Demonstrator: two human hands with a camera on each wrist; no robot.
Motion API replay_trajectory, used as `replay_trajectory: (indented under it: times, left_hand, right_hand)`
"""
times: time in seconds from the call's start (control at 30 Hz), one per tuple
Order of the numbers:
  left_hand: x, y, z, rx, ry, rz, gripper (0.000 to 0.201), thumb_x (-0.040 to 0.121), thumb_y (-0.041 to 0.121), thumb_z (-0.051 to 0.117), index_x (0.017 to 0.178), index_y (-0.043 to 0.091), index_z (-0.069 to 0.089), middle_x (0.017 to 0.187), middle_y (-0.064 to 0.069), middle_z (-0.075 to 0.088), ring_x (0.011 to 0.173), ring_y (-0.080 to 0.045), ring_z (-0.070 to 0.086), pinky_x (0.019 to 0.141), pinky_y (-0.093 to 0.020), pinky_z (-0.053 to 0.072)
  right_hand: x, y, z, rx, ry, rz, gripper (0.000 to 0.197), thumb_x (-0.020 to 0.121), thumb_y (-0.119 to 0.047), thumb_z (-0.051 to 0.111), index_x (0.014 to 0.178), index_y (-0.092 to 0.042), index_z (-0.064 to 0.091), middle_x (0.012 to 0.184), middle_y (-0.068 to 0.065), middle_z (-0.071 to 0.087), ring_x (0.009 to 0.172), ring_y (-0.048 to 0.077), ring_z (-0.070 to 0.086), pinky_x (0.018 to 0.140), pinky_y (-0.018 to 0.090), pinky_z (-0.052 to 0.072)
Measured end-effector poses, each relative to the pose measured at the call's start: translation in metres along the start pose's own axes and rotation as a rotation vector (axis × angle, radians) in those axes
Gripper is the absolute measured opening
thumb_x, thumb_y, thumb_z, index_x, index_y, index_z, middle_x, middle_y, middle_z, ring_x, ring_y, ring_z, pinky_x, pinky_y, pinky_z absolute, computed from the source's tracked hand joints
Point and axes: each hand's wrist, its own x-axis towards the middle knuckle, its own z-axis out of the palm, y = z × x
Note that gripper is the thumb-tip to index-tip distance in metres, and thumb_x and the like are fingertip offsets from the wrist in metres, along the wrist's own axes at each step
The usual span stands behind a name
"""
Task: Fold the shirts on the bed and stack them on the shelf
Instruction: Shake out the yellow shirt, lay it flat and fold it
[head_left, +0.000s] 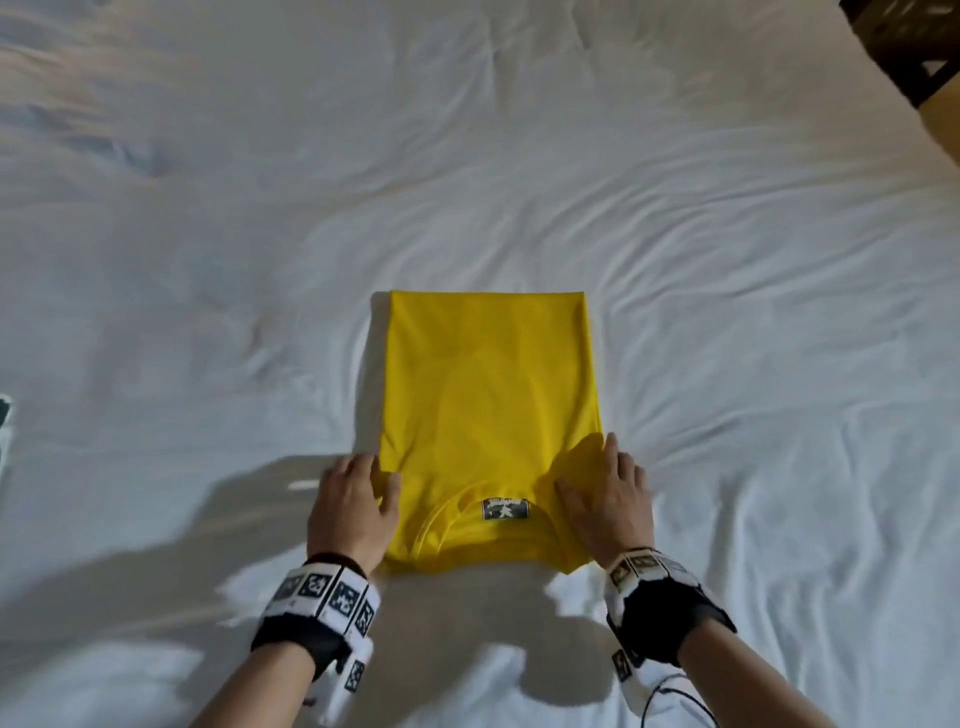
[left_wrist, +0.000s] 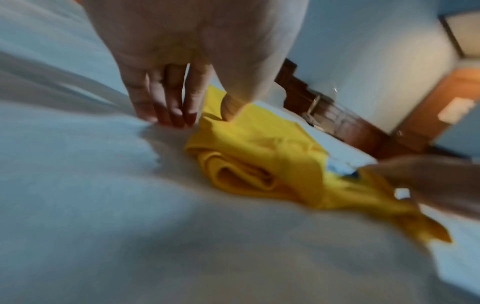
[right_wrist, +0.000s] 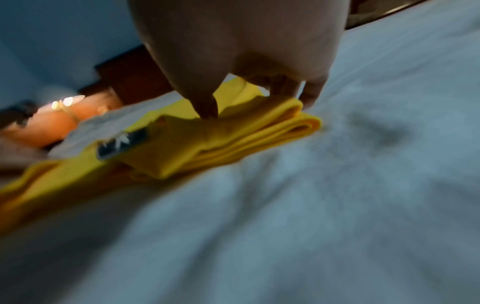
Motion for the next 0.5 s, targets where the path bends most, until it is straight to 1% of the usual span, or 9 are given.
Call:
replay_trajectory:
  times: [0.03,0.1,0.2,0.27,0.33,0.37,0.4,0.47,0.5]
  left_hand:
    - [-0.007,0.000,-0.003,-0.065,-0.030,-0.072,0.038,0.096,0.041,0.052,0.111,0.007,0.063,0.113,-0.015,0.063,0.109,-0.035,0.056,0.090,-0.042,0.045]
    - [-0.017,0.000,-0.011,-0.147,-0.150,-0.172,0.038,0.096,0.044,0.051,0.102,0.009,0.064,0.103,-0.014,0.066,0.100,-0.035,0.060,0.084,-0.038,0.045]
    - [-0.018,-0.008,-0.018,-0.276,-0.292,-0.215,0.031,0.094,0.038,0.059,0.092,0.009,0.066,0.091,-0.012,0.070,0.090,-0.030,0.063,0.078,-0.034,0.048]
    - [-0.019,-0.015,-0.019,-0.358,-0.350,-0.250,0.027,0.091,0.036,0.065,0.086,0.009,0.066,0.089,-0.013,0.071,0.089,-0.030,0.066,0.083,-0.039,0.053]
    - [-0.027,-0.015,-0.017,-0.498,-0.334,-0.325,0.022,0.090,0.033,0.068,0.092,0.010,0.068,0.097,-0.013,0.072,0.095,-0.030,0.067,0.090,-0.046,0.053]
    - [-0.037,-0.010,-0.017,-0.606,-0.347,-0.372,0.022,0.090,0.029,0.068,0.096,0.009,0.070,0.099,-0.012,0.072,0.096,-0.030,0.067,0.089,-0.045,0.054]
    - [-0.050,-0.001,-0.016,-0.718,-0.395,-0.422,0.017,0.092,0.024,0.066,0.094,0.007,0.070,0.097,-0.013,0.073,0.093,-0.029,0.068,0.082,-0.041,0.057]
    - [-0.078,0.022,-0.013,-0.815,-0.541,-0.492,0.014,0.095,0.012,0.060,0.087,0.004,0.068,0.090,-0.017,0.071,0.079,-0.026,0.069,0.062,-0.032,0.059]
    - [-0.091,0.032,-0.012,-0.762,-0.561,-0.483,0.017,0.095,0.012,0.060,0.084,0.001,0.068,0.088,-0.018,0.071,0.075,-0.026,0.068,0.061,-0.033,0.059]
  right_hand:
    - [-0.006,0.002,-0.001,0.103,-0.011,0.048,0.086,0.089,-0.047,0.060,0.152,-0.008,0.017,0.147,0.015,0.038,0.132,0.032,0.036,0.109,0.042,0.030]
    - [-0.016,0.007,-0.004,0.329,-0.041,0.175,0.077,0.081,-0.041,0.073,0.143,-0.014,0.036,0.131,0.015,0.054,0.118,0.033,0.052,0.099,0.043,0.044]
    - [-0.028,0.011,-0.006,0.505,-0.093,0.262,0.056,0.078,-0.042,0.077,0.120,-0.015,0.053,0.105,0.008,0.063,0.097,0.028,0.061,0.082,0.038,0.050]
    - [-0.030,0.012,-0.013,0.533,-0.163,0.235,0.035,0.079,-0.040,0.077,0.096,-0.014,0.060,0.087,0.006,0.065,0.085,0.025,0.062,0.072,0.036,0.049]
    - [-0.026,0.018,-0.027,0.607,-0.162,0.222,0.020,0.077,-0.030,0.080,0.078,-0.016,0.065,0.072,0.007,0.066,0.074,0.025,0.064,0.068,0.043,0.054]
    - [-0.022,0.022,-0.035,0.657,-0.117,0.231,0.017,0.076,-0.025,0.081,0.074,-0.017,0.067,0.070,0.009,0.067,0.069,0.026,0.065,0.069,0.046,0.056]
    - [-0.020,0.028,-0.042,0.720,-0.060,0.257,0.016,0.073,-0.023,0.082,0.074,-0.015,0.068,0.071,0.013,0.069,0.068,0.028,0.066,0.070,0.049,0.058]
    - [-0.022,0.041,-0.051,0.902,0.022,0.368,0.017,0.075,-0.020,0.078,0.085,-0.010,0.070,0.080,0.018,0.070,0.073,0.032,0.068,0.075,0.049,0.059]
    - [-0.028,0.047,-0.049,0.995,0.017,0.450,0.021,0.078,-0.018,0.076,0.093,-0.007,0.068,0.082,0.018,0.069,0.075,0.032,0.067,0.078,0.048,0.059]
